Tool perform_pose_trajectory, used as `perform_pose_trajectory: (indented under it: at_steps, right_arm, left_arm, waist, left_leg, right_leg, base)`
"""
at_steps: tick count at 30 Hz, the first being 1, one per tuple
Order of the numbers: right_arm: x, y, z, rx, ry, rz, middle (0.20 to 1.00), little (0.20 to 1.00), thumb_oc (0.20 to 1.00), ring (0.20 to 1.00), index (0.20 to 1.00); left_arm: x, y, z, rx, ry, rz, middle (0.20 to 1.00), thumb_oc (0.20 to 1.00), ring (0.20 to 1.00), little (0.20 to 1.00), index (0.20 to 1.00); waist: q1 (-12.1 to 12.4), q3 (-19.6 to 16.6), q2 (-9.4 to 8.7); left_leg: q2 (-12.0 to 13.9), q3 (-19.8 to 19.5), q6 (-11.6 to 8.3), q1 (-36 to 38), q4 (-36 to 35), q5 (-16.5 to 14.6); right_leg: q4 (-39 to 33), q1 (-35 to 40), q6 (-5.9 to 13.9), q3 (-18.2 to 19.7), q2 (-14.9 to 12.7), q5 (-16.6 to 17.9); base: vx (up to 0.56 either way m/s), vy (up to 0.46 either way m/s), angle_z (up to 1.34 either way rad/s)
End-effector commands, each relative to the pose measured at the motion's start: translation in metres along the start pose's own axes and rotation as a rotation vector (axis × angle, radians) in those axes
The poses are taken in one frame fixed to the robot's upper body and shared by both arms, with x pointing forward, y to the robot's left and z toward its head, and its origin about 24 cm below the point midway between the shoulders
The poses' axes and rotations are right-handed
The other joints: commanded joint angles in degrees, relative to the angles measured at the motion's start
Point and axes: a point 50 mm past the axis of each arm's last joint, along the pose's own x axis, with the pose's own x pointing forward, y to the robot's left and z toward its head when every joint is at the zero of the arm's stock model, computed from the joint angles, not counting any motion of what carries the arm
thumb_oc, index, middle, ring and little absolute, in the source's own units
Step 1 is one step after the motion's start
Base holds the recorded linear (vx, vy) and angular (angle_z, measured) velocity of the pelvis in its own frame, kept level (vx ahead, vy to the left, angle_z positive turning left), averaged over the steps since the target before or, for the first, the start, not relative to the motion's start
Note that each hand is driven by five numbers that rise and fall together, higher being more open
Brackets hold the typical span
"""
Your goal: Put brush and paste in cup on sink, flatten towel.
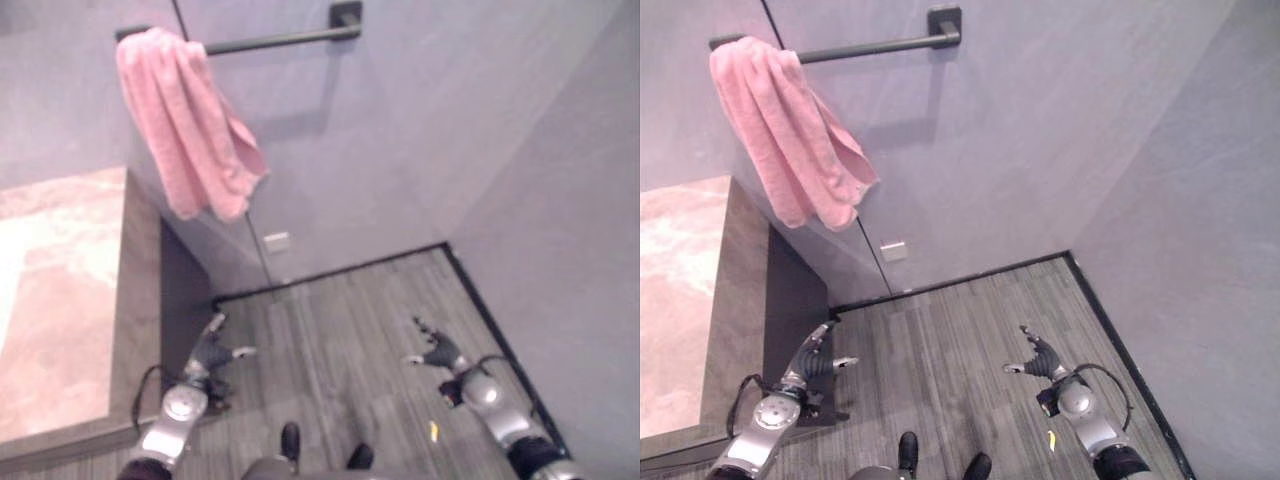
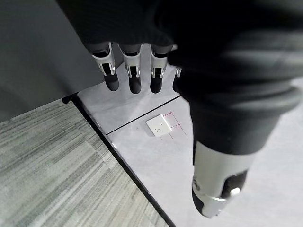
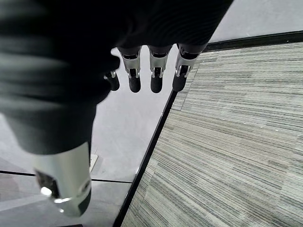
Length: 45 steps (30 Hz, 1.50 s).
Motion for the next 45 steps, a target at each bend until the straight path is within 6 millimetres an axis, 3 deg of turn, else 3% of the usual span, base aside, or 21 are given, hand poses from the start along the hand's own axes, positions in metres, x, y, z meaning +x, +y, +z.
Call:
perform_pose_trajectory:
  at_steps: [1, 3, 4, 5, 7, 10, 11, 12, 13, 15, 17, 18, 22, 25, 26, 29, 30, 32, 35, 42, 45]
  right_arm:
    - [0.005, -0.004, 0.018, -0.07, -0.09, -0.02, 1.0, 1.0, 1.0, 1.0, 1.0]
    - [0.005, -0.001, 0.018, 0.059, -0.083, -0.056, 1.0, 1.0, 1.0, 1.0, 1.0]
    - [0.005, -0.001, 0.018, 0.06, -0.083, -0.056, 1.0, 1.0, 1.0, 1.0, 1.0]
    - [0.004, 0.003, 0.019, 0.07, -0.091, -0.045, 1.0, 1.0, 1.0, 1.0, 1.0]
    - [0.001, -0.002, 0.02, 0.051, -0.107, -0.055, 1.0, 1.0, 1.0, 1.0, 1.0]
    - [-0.003, -0.005, 0.018, 0.059, -0.11, -0.071, 1.0, 1.0, 1.0, 1.0, 1.0]
    - [-0.004, -0.005, 0.017, 0.073, -0.11, -0.07, 1.0, 1.0, 1.0, 1.0, 1.0]
    - [-0.004, -0.005, 0.017, 0.073, -0.11, -0.071, 1.0, 1.0, 1.0, 1.0, 1.0]
    - [-0.006, -0.004, 0.016, 0.072, -0.107, -0.067, 1.0, 1.0, 1.0, 1.0, 1.0]
    - [-0.01, -0.002, 0.012, 0.055, -0.1, -0.054, 1.0, 1.0, 1.0, 1.0, 1.0]
    - [-0.009, 0.0, 0.012, 0.041, -0.1, -0.038, 1.0, 1.0, 1.0, 1.0, 1.0]
    - [-0.011, -0.011, 0.013, 0.037, -0.115, -0.06, 1.0, 1.0, 1.0, 1.0, 1.0]
    - [-0.015, -0.027, 0.011, 0.046, -0.123, -0.108, 1.0, 1.0, 1.0, 1.0, 1.0]
    - [-0.015, -0.033, 0.011, 0.049, -0.12, -0.129, 1.0, 1.0, 1.0, 1.0, 1.0]
    - [-0.017, -0.039, 0.008, 0.051, -0.11, -0.151, 1.0, 1.0, 1.0, 1.0, 1.0]
    - [-0.019, -0.039, 0.004, 0.066, -0.092, -0.163, 1.0, 1.0, 1.0, 1.0, 1.0]
    - [-0.018, -0.035, 0.003, 0.073, -0.087, -0.149, 1.0, 1.0, 1.0, 1.0, 1.0]
    - [-0.017, -0.032, 0.002, 0.071, -0.079, -0.14, 1.0, 1.0, 1.0, 1.0, 1.0]
    - [-0.008, -0.022, 0.008, 0.069, -0.083, -0.107, 1.0, 1.0, 1.0, 1.0, 1.0]
    - [-0.001, -0.008, 0.022, 0.104, -0.123, -0.073, 1.0, 1.0, 1.0, 1.0, 1.0]
    - [0.0, -0.003, 0.026, 0.126, -0.139, -0.064, 1.0, 1.0, 1.0, 1.0, 1.0]
  left_arm:
    - [0.002, 0.018, 0.011, 0.06, -0.078, 0.03, 1.0, 1.0, 1.0, 1.0, 1.0]
    - [-0.001, 0.025, 0.015, 0.079, -0.101, 0.045, 1.0, 1.0, 1.0, 1.0, 1.0]
    - [-0.001, 0.025, 0.015, 0.08, -0.101, 0.045, 1.0, 1.0, 1.0, 1.0, 1.0]
    - [-0.001, 0.026, 0.016, 0.094, -0.104, 0.046, 1.0, 1.0, 1.0, 1.0, 1.0]
    - [0.001, 0.025, 0.022, 0.107, -0.127, 0.04, 1.0, 1.0, 1.0, 1.0, 1.0]
    - [0.0, 0.026, 0.024, 0.111, -0.138, 0.046, 1.0, 1.0, 1.0, 1.0, 1.0]
    - [-0.001, 0.027, 0.022, 0.103, -0.132, 0.055, 1.0, 1.0, 1.0, 1.0, 1.0]
    - [-0.001, 0.027, 0.022, 0.103, -0.132, 0.055, 1.0, 1.0, 1.0, 1.0, 1.0]
    - [-0.001, 0.028, 0.021, 0.097, -0.129, 0.065, 1.0, 1.0, 1.0, 1.0, 1.0]
    - [0.001, 0.033, 0.023, 0.121, -0.13, 0.078, 1.0, 1.0, 1.0, 1.0, 1.0]
    - [0.001, 0.034, 0.018, 0.127, -0.108, 0.084, 1.0, 1.0, 1.0, 1.0, 1.0]
    - [0.005, 0.034, 0.021, 0.122, -0.114, 0.09, 1.0, 1.0, 1.0, 1.0, 1.0]
    - [0.011, 0.032, 0.027, 0.103, -0.124, 0.097, 1.0, 1.0, 1.0, 1.0, 1.0]
    - [0.013, 0.029, 0.027, 0.095, -0.119, 0.099, 1.0, 1.0, 1.0, 1.0, 1.0]
    - [0.014, 0.025, 0.026, 0.08, -0.107, 0.097, 1.0, 1.0, 1.0, 1.0, 1.0]
    - [0.015, 0.02, 0.025, 0.072, -0.098, 0.093, 1.0, 1.0, 1.0, 1.0, 1.0]
    - [0.013, 0.02, 0.021, 0.07, -0.085, 0.097, 1.0, 1.0, 1.0, 1.0, 1.0]
    - [0.012, 0.02, 0.021, 0.072, -0.09, 0.096, 1.0, 1.0, 1.0, 1.0, 1.0]
    - [0.011, 0.022, 0.02, 0.089, -0.094, 0.098, 1.0, 1.0, 1.0, 1.0, 1.0]
    - [0.006, 0.034, 0.016, 0.129, -0.088, 0.116, 1.0, 1.0, 1.0, 1.0, 1.0]
    - [0.003, 0.046, 0.017, 0.16, -0.099, 0.145, 1.0, 1.0, 1.0, 1.0, 1.0]
  waist:
    - [2.21, -1.65, -1.92]
    - [1.67, -1.38, -1.51]
    - [1.72, -1.41, -1.6]
    - [0.1, -0.45, -1.17]
    - [-1.79, 0.88, -0.2]
    - [-1.95, 0.68, 0.73]
    - [-1.23, 0.49, 1.46]
    - [-1.26, 0.42, 1.55]
    - [-1.21, 0.55, 1.45]
    - [-1.62, 1.2, -0.08]
    - [-2.11, 0.58, -1.82]
    - [-2.92, 0.34, -2.42]
    - [-4.77, -0.04, -2.57]
    - [-5.04, 0.31, -2.36]
    - [-6.15, 0.32, -1.7]
    - [-6.69, 0.14, -1.58]
    - [-5.34, 0.01, -1.7]
    - [-5.03, -0.34, -1.82]
    - [-2.34, -0.54, -2.82]
    - [-1.43, 0.07, -3.3]
    - [-1.58, 0.98, -3.0]
  left_leg:
    - [-2.4, -0.99, 1.52, -1.7, 2.1, -4.11]
    - [-3.75, -2.17, 4.11, 0.87, 0.39, -4.7]
    - [-3.89, -2.11, 4.24, 0.9, 0.29, -4.69]
    - [-4.77, -3.43, 5.83, 2.98, -0.83, -4.91]
    - [-4.79, -5.5, 6.85, 4.08, -2.19, -3.74]
    - [-3.54, -6.63, 6.5, 5.02, -3.8, -3.14]
    - [-1.59, -6.83, 5.31, 4.69, -3.8, -3.3]
    - [-1.48, -6.89, 5.28, 4.59, -3.8, -3.24]
    - [-0.73, -7.25, 4.71, 4.37, -3.8, -3.35]
    - [0.7, -7.94, 3.62, 4.79, -3.8, -3.43]
    - [2.0, -8.48, 2.56, 3.46, -3.8, -2.96]
    - [4.14, -8.13, 0.11, 1.43, -3.8, -0.92]
    - [7.84, -8.05, -2.92, -0.75, -3.8, 2.46]
    - [8.88, -6.16, -3.27, -0.55, -3.8, 3.58]
    - [8.61, 0.07, -2.62, -0.51, -3.8, 3.58]
    - [7.49, 6.11, -1.99, -1.27, -1.8, 1.86]
    - [4.13, 3.59, -1.06, -2.52, -0.69, -0.48]
    - [2.64, 2.65, -0.48, -3.36, -1.24, -0.73]
    - [-1.49, -4.57, 0.62, -5.81, 0.24, -1.9]
    - [-3.28, -5.81, 3.57, -5.27, 6.54, -6.3]
    - [-3.8, -4.6, 6.07, -3.25, 6.59, -7.62]
  right_leg:
    - [4.9, 3.46, 4.58, 0.26, -2.54, -4.31]
    - [17.45, -0.22, 6.8, 2.42, -5.47, -3.34]
    - [18.0, -0.49, 6.96, 2.55, -5.75, -3.54]
    - [27.39, -4.18, 8.89, 6.63, -7.35, 0.33]
    - [34.37, -9.15, 8.57, 12.49, -6.2, 1.46]
    - [29.9, -9.88, 7.38, 12.74, -6.81, -0.26]
    - [19.16, -8.42, 6.52, 10.65, -8.87, -0.5]
    - [18.68, -8.27, 6.45, 10.52, -8.69, -0.21]
    - [10.6, -8.27, 6.78, 12.37, -8.76, 2.3]
    - [11.2, -8.44, 7.83, 14.87, -7.35, 1.74]
    - [8.78, -7.52, 7.68, 12.98, -6.08, 2.12]
    - [6.82, -7.04, 7.29, 11.0, -4.39, 1.91]
    - [4.24, -5.3, 4.72, 6.84, -1.06, -0.76]
    - [3.06, -3.98, 4.0, 6.12, -0.04, -1.33]
    - [2.38, -2.91, 4.1, 4.89, -0.24, -1.85]
    - [1.47, -2.1, 3.97, 3.86, -0.69, -1.92]
    - [0.7, -2.15, 4.07, 4.72, -0.76, -1.76]
    - [0.4, -2.43, 4.21, 4.7, -0.8, -1.39]
    - [1.32, -3.36, 4.07, 6.25, -0.86, -2.02]
    - [8.24, -2.45, 4.85, 8.38, -3.53, -3.92]
    - [19.77, -6.67, 6.66, 10.96, -6.05, -1.63]
  base:
    - [0.17, 0.161, -0.16]
    - [0.21, 0.257, 0.07]
    - [0.23, 0.304, 0.01]
    - [0.08, 0.168, 0.05]
    - [0.1, 0.107, 0.36]
    - [0.15, -0.033, 0.82]
    - [0.12, -0.081, 0.32]
    - [0.18, -0.155, 0.14]
    - [0.2, -0.286, 0.05]
    - [0.21, -0.324, 0.08]
    - [0.16, -0.415, 0.45]
    - [0.14, -0.408, 0.52]
    - [0.16, -0.388, 0.66]
    - [0.17, -0.266, 0.36]
    - [0.13, -0.067, 0.18]
    - [0.11, -0.036, 0.51]
    - [0.11, 0.025, 0.43]
    - [0.08, 0.056, 0.16]
    - [0.07, 0.055, -0.17]
    - [0.14, 0.214, -0.31]
    - [0.11, 0.248, -0.27]
